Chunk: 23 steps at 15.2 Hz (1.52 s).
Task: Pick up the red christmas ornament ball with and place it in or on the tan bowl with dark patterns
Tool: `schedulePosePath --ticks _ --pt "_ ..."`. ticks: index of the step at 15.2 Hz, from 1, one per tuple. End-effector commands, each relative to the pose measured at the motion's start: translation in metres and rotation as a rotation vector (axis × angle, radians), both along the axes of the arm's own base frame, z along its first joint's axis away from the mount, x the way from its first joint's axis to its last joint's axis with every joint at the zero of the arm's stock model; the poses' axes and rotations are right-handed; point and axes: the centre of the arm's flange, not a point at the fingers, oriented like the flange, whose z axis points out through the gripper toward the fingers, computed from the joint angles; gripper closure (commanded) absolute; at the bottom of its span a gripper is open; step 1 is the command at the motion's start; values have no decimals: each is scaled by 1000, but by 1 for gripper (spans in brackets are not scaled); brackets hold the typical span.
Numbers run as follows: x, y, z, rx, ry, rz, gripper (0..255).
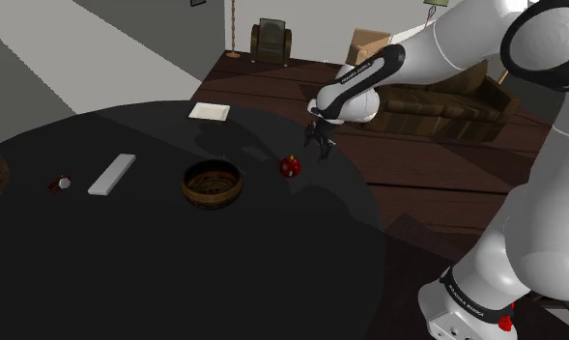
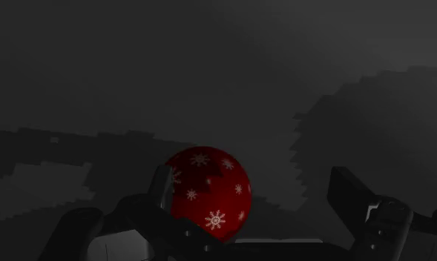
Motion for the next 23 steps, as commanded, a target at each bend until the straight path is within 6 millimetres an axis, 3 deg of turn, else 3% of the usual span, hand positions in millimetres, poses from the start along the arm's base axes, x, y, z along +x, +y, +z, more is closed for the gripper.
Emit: schedulePosePath --ticks 1,4,11,19,20,23 --pt "17 7 -16 1 -19 81 0" --pt "39 20 -33 2 -42 176 0" --pt "46 25 -69 2 -42 176 0" --pt "47 25 -72 2 -41 176 0" --pt "47 25 -72 2 -41 176 255" --pt "47 25 -72 2 -41 176 255"
